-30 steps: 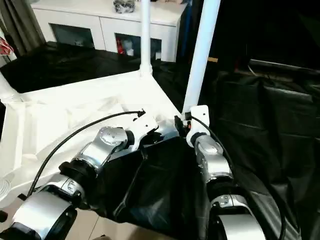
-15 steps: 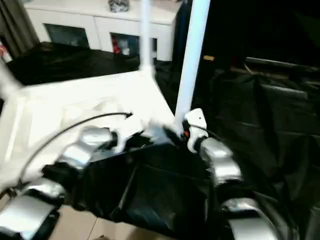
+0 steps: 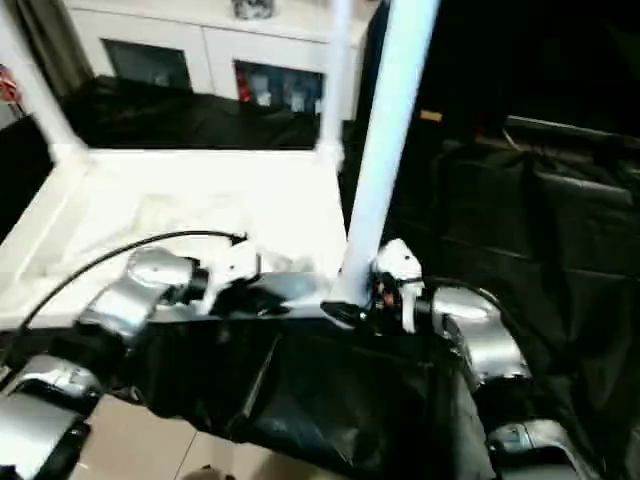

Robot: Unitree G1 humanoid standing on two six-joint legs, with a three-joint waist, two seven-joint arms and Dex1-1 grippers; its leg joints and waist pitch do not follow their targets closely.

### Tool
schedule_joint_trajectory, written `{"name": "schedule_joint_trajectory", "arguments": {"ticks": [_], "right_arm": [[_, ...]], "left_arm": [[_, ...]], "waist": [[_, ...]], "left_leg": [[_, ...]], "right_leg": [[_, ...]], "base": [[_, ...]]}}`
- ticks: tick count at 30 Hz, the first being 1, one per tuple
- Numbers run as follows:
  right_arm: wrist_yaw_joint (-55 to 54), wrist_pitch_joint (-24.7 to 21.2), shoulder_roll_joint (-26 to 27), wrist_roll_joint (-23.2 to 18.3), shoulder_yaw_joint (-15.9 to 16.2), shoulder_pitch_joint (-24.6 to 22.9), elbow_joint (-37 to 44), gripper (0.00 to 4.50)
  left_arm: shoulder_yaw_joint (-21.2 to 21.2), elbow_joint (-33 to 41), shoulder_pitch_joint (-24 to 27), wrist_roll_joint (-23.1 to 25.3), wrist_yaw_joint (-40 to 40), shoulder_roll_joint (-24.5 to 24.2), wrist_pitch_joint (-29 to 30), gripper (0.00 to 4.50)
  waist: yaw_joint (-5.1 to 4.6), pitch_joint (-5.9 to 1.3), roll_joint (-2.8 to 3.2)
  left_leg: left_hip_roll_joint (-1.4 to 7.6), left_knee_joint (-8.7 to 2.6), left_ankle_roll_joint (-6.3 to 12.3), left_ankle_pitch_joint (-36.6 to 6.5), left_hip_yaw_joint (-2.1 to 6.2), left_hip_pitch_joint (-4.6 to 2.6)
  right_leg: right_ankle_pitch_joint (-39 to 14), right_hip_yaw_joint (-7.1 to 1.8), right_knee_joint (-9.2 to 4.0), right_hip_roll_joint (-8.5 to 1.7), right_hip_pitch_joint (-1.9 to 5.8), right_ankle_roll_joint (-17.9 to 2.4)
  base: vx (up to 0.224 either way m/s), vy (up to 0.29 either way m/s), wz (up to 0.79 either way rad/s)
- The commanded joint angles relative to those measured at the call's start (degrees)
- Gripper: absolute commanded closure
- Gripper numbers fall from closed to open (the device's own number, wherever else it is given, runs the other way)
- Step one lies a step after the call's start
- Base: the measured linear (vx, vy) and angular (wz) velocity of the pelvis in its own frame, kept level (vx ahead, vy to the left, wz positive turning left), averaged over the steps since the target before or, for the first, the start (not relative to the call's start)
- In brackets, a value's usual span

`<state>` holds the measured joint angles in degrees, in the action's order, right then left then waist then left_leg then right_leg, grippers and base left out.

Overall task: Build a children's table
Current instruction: Rotate leg to tighten

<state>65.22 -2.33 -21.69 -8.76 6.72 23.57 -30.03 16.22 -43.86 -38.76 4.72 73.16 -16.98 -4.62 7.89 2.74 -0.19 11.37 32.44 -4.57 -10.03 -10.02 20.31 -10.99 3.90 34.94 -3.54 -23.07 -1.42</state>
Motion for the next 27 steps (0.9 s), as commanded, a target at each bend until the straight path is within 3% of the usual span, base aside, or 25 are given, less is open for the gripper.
{"name": "schedule_joint_trajectory", "arguments": {"ticks": [1, 7, 10, 17, 18, 19, 22, 23, 27], "right_arm": [[3.05, -0.53, 0.6, -0.44, 2.74, -0.84, 2.19, 1.43], [2.94, -1.59, 0.48, -0.68, 3.91, -2.65, 4.91, 1.76], [-0.4, -2.39, 2.62, -0.79, 2.58, -2.89, 4.63, 1.8], [-17.14, -0.97, 8.66, 1.68, -1.67, -0.29, -1.77, 1.81], [-25.98, -0.81, 11.81, 2.03, -4.06, 1.47, -5.34, 1.81], [-28.1, -0.85, 12.62, 2.07, -4.64, 1.91, -6.19, 1.81], [-34.21, -0.94, 15.15, 2.49, -6.09, 3.29, -8.58, 1.81], [-40.77, -0.89, 17.46, 3.58, -7.05, 4.82, -11.07, 1.81], [-47.56, 1.78, 20.98, 5.35, -7.17, 7.49, -15.15, 1.81]], "left_arm": [[0.1, 0.76, -0.61, -1.12, -0.17, 0.33, -0.8, 4.5], [-0.19, 1.03, -0.38, -1.76, 0.34, 0.35, -0.24, 4.5], [-0.73, 0.78, -0.33, -1.51, -2.78, 2.05, 0.57, 4.5], [-1.28, -1.57, -1.9, 0.61, -12.07, 5.9, 2.17, 4.5], [-1.48, -2.55, -2.84, 1.18, -16.8, 8.52, 3.28, 4.5], [-1.53, -2.76, -3.07, 1.26, -17.93, 9.24, 3.62, 4.5], [-1.57, -3.55, -3.87, 2.12, -22.76, 11.34, 4.82, 4.5], [-1.69, -4.09, -4.34, 2.85, -26.78, 13.32, 5.97, 4.5], [-1.48, -4.48, -4.67, 3.81, -30.71, 16.19, 6.66, 4.5]], "waist": [[0.12, -3.38, -0.48], [0.33, -3.43, -0.59], [0.3, -3.35, -0.76], [-0.64, -3.04, -0.76], [-0.88, -3.02, -0.69], [-1.05, -3.03, -0.65], [-1.38, -3.2, -0.55], [-1.46, -3.33, -0.58], [-1.53, -3.51, -0.42]], "left_leg": [[2.14, -3.07, 4.2, -10.32, 0.3, -0.11], [2.07, -3.01, 4.11, -9.49, 0.31, -0.02], [2.05, -3.05, 3.89, -9.65, 0.31, 0.01], [1.78, -3.54, 1.39, -12.54, 0.62, -0.33], [1.87, -3.54, 1.33, -12.73, 0.53, -0.48], [1.83, -3.52, 1.11, -13.03, 0.52, -0.58], [1.71, -3.38, 1.31, -11.59, 0.55, -0.32], [1.69, -3.33, 1.48, -10.77, 0.5, -0.25], [1.59, -3.18, 1.81, -9.01, 0.46, -0.15]], "right_leg": [[-11.14, -2.78, -4.5, -4.8, 3.14, -10.76], [-9.86, -2.74, -4.28, -4.8, 3.24, -10.86], [-10.89, -2.75, -4.41, -4.87, 3.21, -10.53], [-19.39, -2.77, -5.36, -5.01, 2.85, -8.12], [-18.88, -2.94, -5.33, -5.0, 2.64, -8.35], [-18.84, -2.97, -5.33, -5.01, 2.55, -8.65], [-15.74, -3.0, -5.05, -4.95, 2.94, -9.21], [-14.1, -3.0, -4.85, -4.88, 3.02, -9.49], [-10.16, -3.0, -4.52, -4.93, 3.21, -10.28]], "base": [[0.0, 0.0, 0.0], [0.0, 0.0, 0.0], [0.0, 0.0, 0.0], [0.0, 0.0, 0.0], [0.0, 0.0, 0.0], [0.0, 0.0, 0.0], [0.0, 0.0, 0.0], [0.0, 0.0, 0.0], [0.0, 0.0, 0.0]]}}
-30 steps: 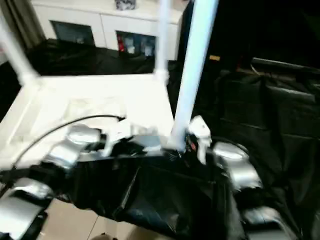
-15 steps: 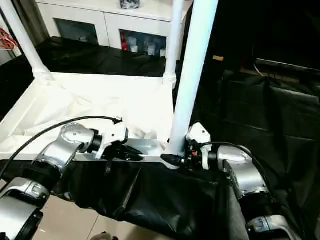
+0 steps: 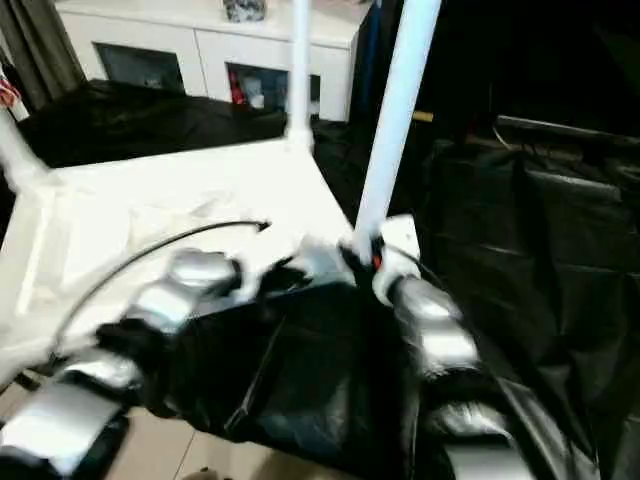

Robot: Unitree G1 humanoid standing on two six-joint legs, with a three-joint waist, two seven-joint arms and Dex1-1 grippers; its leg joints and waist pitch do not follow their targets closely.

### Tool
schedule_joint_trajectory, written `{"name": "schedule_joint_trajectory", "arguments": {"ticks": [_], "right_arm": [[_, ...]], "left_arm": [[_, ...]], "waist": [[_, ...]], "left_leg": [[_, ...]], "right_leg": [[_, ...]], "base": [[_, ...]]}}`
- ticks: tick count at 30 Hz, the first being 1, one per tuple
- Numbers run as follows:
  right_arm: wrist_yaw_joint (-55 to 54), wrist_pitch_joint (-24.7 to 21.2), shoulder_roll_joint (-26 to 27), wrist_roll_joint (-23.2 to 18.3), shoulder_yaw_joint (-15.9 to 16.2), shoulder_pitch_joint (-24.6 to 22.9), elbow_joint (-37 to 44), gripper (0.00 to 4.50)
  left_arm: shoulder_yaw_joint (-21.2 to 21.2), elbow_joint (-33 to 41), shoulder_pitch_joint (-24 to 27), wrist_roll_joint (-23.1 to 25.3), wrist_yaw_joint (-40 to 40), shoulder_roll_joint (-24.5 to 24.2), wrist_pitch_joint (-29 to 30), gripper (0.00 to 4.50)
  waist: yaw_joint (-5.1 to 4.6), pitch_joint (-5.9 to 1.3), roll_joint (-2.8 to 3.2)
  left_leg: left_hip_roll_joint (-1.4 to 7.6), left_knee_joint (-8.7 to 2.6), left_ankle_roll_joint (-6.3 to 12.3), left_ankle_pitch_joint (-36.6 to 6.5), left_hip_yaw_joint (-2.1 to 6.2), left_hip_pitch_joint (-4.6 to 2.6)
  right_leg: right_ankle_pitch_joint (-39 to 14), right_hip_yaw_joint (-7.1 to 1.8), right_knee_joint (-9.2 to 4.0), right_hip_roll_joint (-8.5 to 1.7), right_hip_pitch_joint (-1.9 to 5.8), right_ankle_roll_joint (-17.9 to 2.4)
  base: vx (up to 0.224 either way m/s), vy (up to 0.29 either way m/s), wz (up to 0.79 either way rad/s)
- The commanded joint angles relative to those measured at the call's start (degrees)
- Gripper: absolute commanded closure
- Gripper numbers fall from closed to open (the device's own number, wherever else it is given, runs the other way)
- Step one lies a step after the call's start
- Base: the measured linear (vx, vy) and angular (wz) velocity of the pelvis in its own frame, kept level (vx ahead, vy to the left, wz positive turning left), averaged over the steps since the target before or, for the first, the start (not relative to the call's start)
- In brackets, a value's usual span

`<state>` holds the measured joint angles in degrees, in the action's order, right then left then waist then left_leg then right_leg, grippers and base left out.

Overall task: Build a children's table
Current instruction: Rotate leg to tighten

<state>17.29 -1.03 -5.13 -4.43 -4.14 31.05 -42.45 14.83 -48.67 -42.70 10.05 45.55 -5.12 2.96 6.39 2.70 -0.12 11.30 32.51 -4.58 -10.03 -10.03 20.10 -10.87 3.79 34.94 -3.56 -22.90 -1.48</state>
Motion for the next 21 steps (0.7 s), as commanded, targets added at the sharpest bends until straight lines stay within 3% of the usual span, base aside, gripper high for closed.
{"name": "schedule_joint_trajectory", "arguments": {"ticks": [1, 2, 5, 9, 14, 17, 21], "right_arm": [[-0.03, 1.11, 4.64, 1.18, 3.72, 0.23, -3.15, 1.81], [0.31, 1.89, 5.06, 0.42, 3.03, 0.79, -4.02, 1.81], [1.87, 2.27, 5.17, -0.81, 1.91, 1.51, -4.67, 1.11], [5.53, 2.42, 3.97, -1.61, 1.73, 1.64, -4.19, 0.77], [14.34, 4.22, -0.41, -0.47, 4.86, 0.68, -2.55, 0.59], [18.88, 4.99, -2.32, 0.04, 6.35, -0.03, -1.33, 0.59], [33.67, 6.01, -7.75, -0.88, 10.23, -3.58, 4.82, 0.59]], "left_arm": [[-0.03, 0.33, -0.72, -1.53, -3.15, 4.48, -0.96, 4.5], [0.43, 0.62, -0.53, -1.26, -2.66, 4.44, -1.12, 4.5], [0.55, 0.89, -0.27, -1.14, -2.16, 4.15, -1.32, 4.5], [0.9, 1.23, 0.25, -1.12, -0.35, 2.68, -2.63, 4.5], [1.7, 2.61, 1.66, -1.83, 6.19, -0.44, -4.96, 4.5], [2.17, 3.38, 2.3, -2.11, 9.36, -1.96, -5.89, 4.5], [2.44, 3.94, 2.97, -2.68, 15.32, -6.09, -8.47, 4.5]], "waist": [[-0.04, -3.5, -0.52], [0.02, -3.44, -0.64], [0.0, -3.31, -0.59], [-0.05, -3.32, -0.52], [-0.25, -3.47, -0.63], [-0.3, -3.34, -0.49], [0.21, -3.23, -0.56]], "left_leg": [[1.59, -3.18, 1.97, -9.01, 0.42, 0.08], [1.5, -3.17, 2.51, -8.99, 0.36, 0.14], [1.57, -3.28, 3.07, -10.04, 0.38, 0.09], [1.73, -3.36, 3.23, -10.75, 0.46, 0.09], [1.6, -3.09, 4.41, -8.52, 0.42, 0.51], [1.69, -3.07, 4.61, -9.04, 0.33, 0.36], [2.0, -3.15, 4.69, -10.28, 0.32, 0.38]], "right_leg": [[-9.91, -2.88, -4.5, -4.86, 3.07, -10.34], [-9.57, -2.88, -4.56, -4.84, 3.13, -10.28], [-11.53, -2.82, -4.78, -4.82, 3.11, -9.97], [-11.45, -2.86, -4.74, -4.85, 3.13, -10.06], [-7.67, -2.73, -4.34, -4.79, 3.53, -11.06], [-10.15, -2.75, -4.68, -4.89, 3.26, -10.91], [-11.26, -2.7, -4.61, -4.66, 3.25, -10.15]], "base": [[0.0, 0.0, 0.0], [0.0, 0.0, 0.0], [0.0, 0.0, 0.0], [0.0, 0.0, 0.0], [0.0, 0.0, 0.0], [0.0, 0.0, 0.0], [0.0, 0.0, 0.0]]}}
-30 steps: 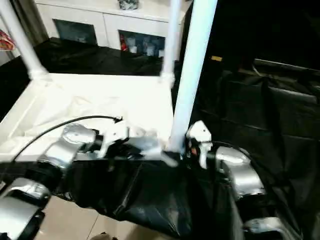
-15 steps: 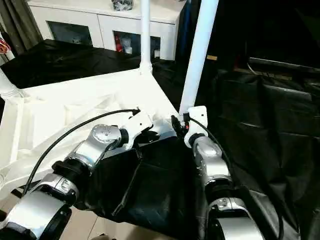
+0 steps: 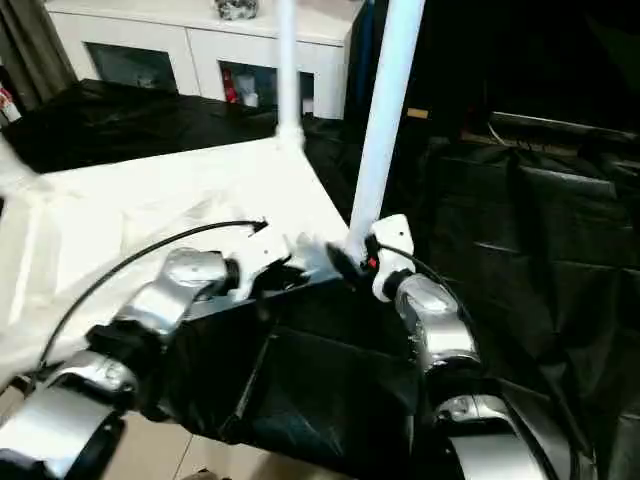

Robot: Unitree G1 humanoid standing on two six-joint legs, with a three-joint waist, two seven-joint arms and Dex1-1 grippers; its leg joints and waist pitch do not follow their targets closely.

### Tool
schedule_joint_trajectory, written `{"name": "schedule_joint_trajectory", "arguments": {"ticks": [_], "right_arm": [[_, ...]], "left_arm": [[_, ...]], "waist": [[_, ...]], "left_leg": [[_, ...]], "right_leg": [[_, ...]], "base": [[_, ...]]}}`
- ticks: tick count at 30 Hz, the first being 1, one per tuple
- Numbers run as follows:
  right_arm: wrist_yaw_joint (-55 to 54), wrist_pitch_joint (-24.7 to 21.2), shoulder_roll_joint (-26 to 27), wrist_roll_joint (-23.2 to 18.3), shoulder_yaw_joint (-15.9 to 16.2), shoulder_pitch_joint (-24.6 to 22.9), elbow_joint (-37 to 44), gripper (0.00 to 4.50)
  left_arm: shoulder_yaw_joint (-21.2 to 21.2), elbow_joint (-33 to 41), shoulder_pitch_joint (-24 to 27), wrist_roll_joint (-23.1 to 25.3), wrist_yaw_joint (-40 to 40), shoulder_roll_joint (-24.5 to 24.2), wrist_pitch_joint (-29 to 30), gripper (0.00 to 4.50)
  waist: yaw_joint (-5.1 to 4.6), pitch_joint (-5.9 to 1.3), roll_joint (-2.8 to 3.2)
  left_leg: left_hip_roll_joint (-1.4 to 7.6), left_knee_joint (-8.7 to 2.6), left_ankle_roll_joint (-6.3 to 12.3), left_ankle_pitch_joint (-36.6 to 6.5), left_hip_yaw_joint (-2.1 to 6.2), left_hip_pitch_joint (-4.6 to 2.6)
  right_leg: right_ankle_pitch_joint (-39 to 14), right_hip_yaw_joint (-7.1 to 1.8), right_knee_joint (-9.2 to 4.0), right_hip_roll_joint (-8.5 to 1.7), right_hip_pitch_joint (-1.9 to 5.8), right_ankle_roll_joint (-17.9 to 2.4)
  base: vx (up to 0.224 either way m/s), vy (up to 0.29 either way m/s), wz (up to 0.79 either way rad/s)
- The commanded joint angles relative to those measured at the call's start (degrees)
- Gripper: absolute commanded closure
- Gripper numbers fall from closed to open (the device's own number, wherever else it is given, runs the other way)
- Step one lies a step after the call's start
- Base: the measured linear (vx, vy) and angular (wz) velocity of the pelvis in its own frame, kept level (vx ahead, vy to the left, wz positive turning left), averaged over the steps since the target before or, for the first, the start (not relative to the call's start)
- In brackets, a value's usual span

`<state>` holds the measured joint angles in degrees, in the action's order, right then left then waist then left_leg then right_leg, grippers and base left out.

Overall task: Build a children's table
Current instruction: Rotate leg to tighten

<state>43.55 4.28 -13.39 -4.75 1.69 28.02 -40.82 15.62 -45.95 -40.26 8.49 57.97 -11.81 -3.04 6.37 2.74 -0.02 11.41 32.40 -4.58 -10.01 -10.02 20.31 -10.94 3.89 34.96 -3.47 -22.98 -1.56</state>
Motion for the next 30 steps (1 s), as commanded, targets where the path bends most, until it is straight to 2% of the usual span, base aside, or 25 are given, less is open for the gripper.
{"name": "schedule_joint_trajectory", "arguments": {"ticks": [1, 3, 7, 8, 13, 14, 16, 21, 22, 25, 27, 28, 30], "right_arm": [[9.06, 0.66, -0.11, -0.81, 4.75, -0.98, 3.91, 0.59], [15.83, -0.39, -2.86, -2.09, 6.52, -2.56, 6.75, 0.59], [19.55, -1.07, -4.61, -2.55, 7.9, -3.62, 8.67, 0.59], [21.5, -1.68, -5.56, -2.66, 8.6, -4.19, 9.78, 0.74], [24.73, -3.98, -6.72, -3.52, 8.92, -5.32, 12.39, 0.93], [25.03, -4.21, -6.92, -3.63, 9.02, -5.48, 12.81, 1.12], [25.22, -4.38, -7.09, -3.74, 9.15, -5.71, 13.29, 1.21], [24.88, -5.07, -6.82, -3.93, 9.02, -6.37, 14.36, 1.65], [24.76, -5.17, -6.71, -3.96, 8.98, -6.42, 14.45, 1.65], [22.76, -5.51, -5.57, -4.1, 8.05, -6.59, 14.33, 1.77], [19.82, -5.13, -3.83, -4.64, 6.53, -6.49, 13.98, 1.8], [14.11, -6.49, -1.65, -4.04, 5.1, -5.73, 12.68, 1.8], [7.78, -5.86, 0.68, -2.6, 4.07, -4.74, 10.46, 1.8]], "left_arm": [[1.6, 1.27, 0.57, -1.3, 3.69, 0.12, -2.76, 4.5], [1.28, 1.52, 0.6, -1.95, 6.76, -1.8, -3.43, 4.5], [1.06, 1.65, 0.54, -2.36, 8.55, -3.09, -3.64, 4.5], [0.83, 1.62, 0.44, -2.48, 9.47, -3.77, -3.82, 4.5], [0.71, 1.31, 0.3, -3.18, 11.69, -4.94, -4.56, 4.5], [0.73, 1.33, 0.32, -3.36, 12.37, -5.2, -4.62, 4.5], [0.71, 1.32, 0.33, -3.59, 12.92, -5.47, -4.67, 4.5], [0.59, 1.27, 0.49, -3.73, 13.47, -5.65, -4.67, 4.5], [0.56, 1.24, 0.51, -3.74, 13.46, -5.62, -4.66, 4.5], [0.36, 1.03, 0.47, -3.64, 12.16, -4.82, -4.3, 4.5], [-0.16, 1.01, 0.28, -4.1, 10.47, -3.5, -2.89, 4.5], [-0.35, 0.43, -0.27, -3.63, 7.03, -1.85, -1.46, 4.5], [-0.49, -0.68, -1.04, -2.8, 2.79, 0.14, -0.28, 4.5]], "waist": [[0.37, -3.32, -0.57], [0.62, -3.33, -0.71], [0.8, -3.39, -0.67], [0.88, -3.42, -0.67], [1.3, -3.44, -0.62], [1.45, -3.44, -0.6], [1.79, -3.46, -0.53], [1.78, -3.44, -0.57], [1.83, -3.45, -0.33], [1.79, -3.46, -0.4], [1.74, -3.41, -0.39], [1.72, -3.4, -0.3], [1.33, -3.23, -0.26]], "left_leg": [[1.91, -3.05, 4.71, -10.31, 0.37, 0.07], [1.95, -2.91, 5.03, -10.25, 0.27, 0.13], [2.02, -2.84, 4.99, -9.92, 0.25, 0.02], [2.01, -2.85, 4.96, -9.61, 0.28, 0.05], [2.0, -2.81, 4.73, -9.41, 0.28, 0.03], [2.01, -2.78, 4.66, -9.55, 0.25, 0.01], [2.13, -2.86, 4.38, -9.62, 0.28, -0.13], [2.05, -2.91, 3.69, -10.13, 0.31, -0.08], [2.04, -2.91, 3.65, -10.05, 0.36, -0.07], [2.04, -2.9, 3.56, -10.05, 0.32, -0.06], [2.06, -2.96, 3.41, -10.14, 0.36, -0.04], [2.01, -2.97, 3.1, -10.63, 0.38, -0.12], [2.0, -3.26, 1.97, -11.85, 0.53, -0.25]], "right_leg": [[-11.21, -2.74, -4.65, -4.78, 3.36, -10.1], [-10.35, -2.75, -4.47, -4.74, 3.38, -10.58], [-9.56, -2.74, -4.38, -4.77, 3.23, -11.15], [-9.16, -2.71, -4.26, -4.78, 3.28, -11.35], [-9.49, -2.67, -4.28, -4.77, 3.25, -11.07], [-9.71, -2.71, -4.33, -4.8, 3.23, -11.01], [-10.0, -2.73, -4.31, -4.86, 3.12, -10.79], [-10.72, -2.7, -4.36, -4.84, 3.18, -10.6], [-10.56, -2.7, -4.33, -4.85, 3.2, -10.59], [-10.08, -2.69, -4.36, -4.84, 3.19, -10.71], [-10.07, -2.67, -4.33, -4.83, 3.12, -10.81], [-11.01, -2.68, -4.44, -4.87, 3.11, -10.65], [-13.79, -2.67, -4.73, -5.01, 2.96, -10.27]], "base": [[0.0, 0.0, 0.0], [0.0, 0.0, 0.0], [0.0, 0.0, 0.0], [0.0, 0.0, 0.0], [0.0, 0.0, 0.0], [0.0, 0.0, 0.0], [0.0, 0.0, 0.0], [0.0, 0.0, 0.0], [0.0, 0.0, 0.0], [0.0, 0.0, 0.0], [0.0, 0.0, 0.0], [0.0, 0.0, 0.0], [0.0, 0.0, 0.0]]}}
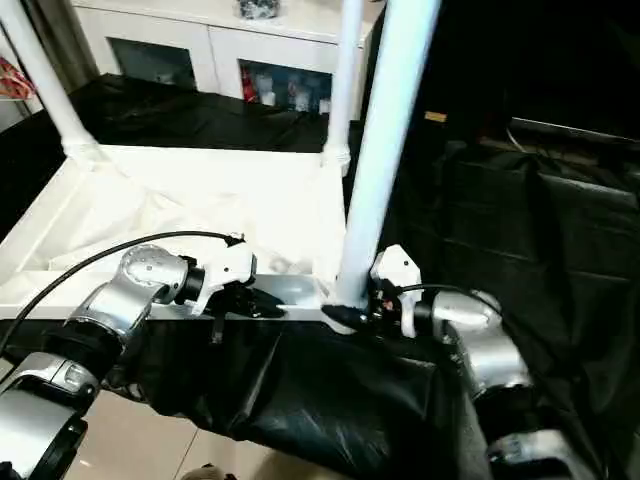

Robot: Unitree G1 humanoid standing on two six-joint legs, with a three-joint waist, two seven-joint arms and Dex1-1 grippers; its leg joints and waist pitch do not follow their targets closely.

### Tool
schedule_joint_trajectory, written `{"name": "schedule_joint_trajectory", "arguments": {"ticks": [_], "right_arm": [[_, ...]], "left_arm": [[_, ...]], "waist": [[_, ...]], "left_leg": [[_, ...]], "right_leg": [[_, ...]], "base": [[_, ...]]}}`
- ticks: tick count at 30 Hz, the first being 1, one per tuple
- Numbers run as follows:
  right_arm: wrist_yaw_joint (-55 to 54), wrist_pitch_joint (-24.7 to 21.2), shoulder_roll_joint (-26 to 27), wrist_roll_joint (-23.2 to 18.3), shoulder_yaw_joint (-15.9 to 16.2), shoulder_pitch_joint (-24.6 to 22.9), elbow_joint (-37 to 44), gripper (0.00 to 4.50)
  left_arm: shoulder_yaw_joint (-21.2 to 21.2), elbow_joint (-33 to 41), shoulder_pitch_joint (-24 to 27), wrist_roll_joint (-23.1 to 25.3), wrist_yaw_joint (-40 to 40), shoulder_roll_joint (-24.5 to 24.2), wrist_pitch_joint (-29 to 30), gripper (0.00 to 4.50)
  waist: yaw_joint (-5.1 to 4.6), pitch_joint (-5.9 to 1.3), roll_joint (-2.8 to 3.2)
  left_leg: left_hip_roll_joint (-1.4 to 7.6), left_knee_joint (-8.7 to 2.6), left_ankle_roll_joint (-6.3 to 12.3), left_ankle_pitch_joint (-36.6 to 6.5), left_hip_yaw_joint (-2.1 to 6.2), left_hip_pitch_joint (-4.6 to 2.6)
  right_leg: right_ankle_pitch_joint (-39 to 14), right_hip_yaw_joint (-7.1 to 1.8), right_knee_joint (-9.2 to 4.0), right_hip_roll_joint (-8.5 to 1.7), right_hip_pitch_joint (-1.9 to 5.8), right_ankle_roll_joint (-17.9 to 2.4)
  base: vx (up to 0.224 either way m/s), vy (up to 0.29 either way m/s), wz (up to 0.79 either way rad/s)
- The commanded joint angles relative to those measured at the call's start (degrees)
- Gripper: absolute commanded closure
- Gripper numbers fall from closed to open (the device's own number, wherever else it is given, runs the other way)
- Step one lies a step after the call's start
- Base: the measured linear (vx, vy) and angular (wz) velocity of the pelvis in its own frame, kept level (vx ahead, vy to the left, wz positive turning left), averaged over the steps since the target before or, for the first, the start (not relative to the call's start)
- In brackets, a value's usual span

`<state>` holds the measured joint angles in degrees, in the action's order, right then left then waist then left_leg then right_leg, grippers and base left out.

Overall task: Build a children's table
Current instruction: Rotate leg to tighten

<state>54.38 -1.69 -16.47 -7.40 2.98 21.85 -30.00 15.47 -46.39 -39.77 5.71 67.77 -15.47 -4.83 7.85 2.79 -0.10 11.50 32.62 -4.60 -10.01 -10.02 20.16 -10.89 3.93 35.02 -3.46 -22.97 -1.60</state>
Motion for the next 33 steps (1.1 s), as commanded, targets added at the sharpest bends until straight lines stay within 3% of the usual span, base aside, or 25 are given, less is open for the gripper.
{"name": "schedule_joint_trajectory", "arguments": {"ticks": [1, 3, 7, 13, 14, 17, 18, 26, 28, 33], "right_arm": [[-3.72, 0.17, 4.05, 0.17, 2.66, 1.55, -0.61, 1.8], [-10.72, -1.18, 6.75, 1.08, 1.45, 2.78, -3.03, 1.81], [-29.08, -2.81, 12.69, 4.74, -0.91, 6.69, -10.45, 1.81], [-38.59, -0.16, 16.75, 5.99, -2.99, 10.38, -16.2, 1.81], [-38.61, 0.36, 16.85, 5.99, -3.03, 10.62, -16.43, 1.25], [-37.9, 1.07, 17.1, 5.2, -3.94, 11.25, -16.8, 1.05], [-36.93, 1.29, 17.03, 4.48, -4.37, 11.54, -16.89, 0.75], [-24.29, 5.32, 10.39, 6.08, -0.21, 9.94, -14.09, 0.63], [-17.31, 6.83, 7.48, 6.03, 1.67, 8.67, -12.07, 0.63], [-6.29, 6.65, 3.77, 3.95, 3.78, 5.9, -6.91, 0.63]], "left_arm": [[-0.36, -0.39, -1.62, 0.09, -7.5, 4.04, 1.63, 4.5], [-0.4, -1.46, -2.41, 0.88, -11.53, 6.27, 2.63, 4.5], [-0.61, -3.82, -4.62, 2.56, -21.31, 11.67, 5.45, 4.5], [-0.09, -4.84, -5.39, 4.16, -27.49, 14.91, 6.04, 4.5], [-0.02, -4.61, -5.25, 4.16, -27.44, 14.92, 5.54, 4.5], [0.18, -3.92, -4.71, 4.51, -26.58, 14.49, 4.22, 4.5], [0.39, -3.43, -4.22, 4.5, -25.43, 13.93, 3.55, 4.5], [1.1, 0.09, -1.33, 2.61, -15.0, 9.33, 1.02, 4.5], [1.16, 0.76, -0.79, 1.87, -11.74, 7.66, 0.68, 4.5], [0.82, 0.99, -0.53, 0.93, -8.14, 5.29, -0.76, 4.5]], "waist": [[-0.27, -3.25, -0.23], [-0.52, -3.25, -0.31], [-1.58, -3.23, -0.12], [-1.62, -3.57, 0.11], [-1.64, -3.54, 0.11], [-1.68, -3.5, 0.26], [-1.68, -3.46, 0.19], [-1.94, -3.62, -0.06], [-1.85, -3.55, -0.28], [-1.35, -3.37, -0.16]], "left_leg": [[1.84, -3.53, 1.59, -12.42, 0.54, -0.17], [1.66, -3.58, 1.05, -12.7, 0.62, -0.22], [1.49, -3.65, 0.06, -12.72, 0.65, -0.37], [1.43, -3.35, 1.39, -10.22, 0.49, -0.08], [1.41, -3.36, 1.45, -10.44, 0.49, -0.1], [1.47, -3.43, 1.92, -11.49, 0.49, -0.12], [1.43, -3.47, 1.97, -12.08, 0.51, -0.15], [1.45, -3.18, 3.76, -9.6, 0.43, 0.28], [1.42, -3.1, 4.17, -9.65, 0.32, 0.28], [1.76, -3.2, 4.44, -10.87, 0.32, 0.04]], "right_leg": [[-15.14, -2.73, -4.94, -5.01, 2.94, -9.91], [-17.75, -2.78, -5.24, -5.03, 3.01, -8.78], [-16.76, -2.84, -5.24, -4.81, 2.83, -9.11], [-9.49, -2.98, -4.67, -4.8, 3.11, -10.37], [-9.58, -2.95, -4.68, -4.76, 3.14, -10.42], [-10.17, -2.95, -4.8, -4.81, 3.14, -10.4], [-11.07, -2.94, -4.88, -4.8, 3.21, -10.23], [-6.88, -2.88, -4.37, -4.81, 3.59, -11.48], [-7.58, -2.88, -4.48, -4.88, 3.56, -11.62], [-11.02, -2.84, -4.73, -4.73, 3.37, -10.74]], "base": [[0.0, 0.0, 0.0], [0.0, 0.0, 0.0], [0.0, 0.0, 0.0], [0.0, 0.0, 0.0], [0.0, 0.0, 0.0], [0.0, 0.0, 0.0], [0.0, 0.0, 0.0], [0.0, 0.0, 0.0], [0.0, 0.0, 0.0], [0.0, 0.0, 0.0]]}}
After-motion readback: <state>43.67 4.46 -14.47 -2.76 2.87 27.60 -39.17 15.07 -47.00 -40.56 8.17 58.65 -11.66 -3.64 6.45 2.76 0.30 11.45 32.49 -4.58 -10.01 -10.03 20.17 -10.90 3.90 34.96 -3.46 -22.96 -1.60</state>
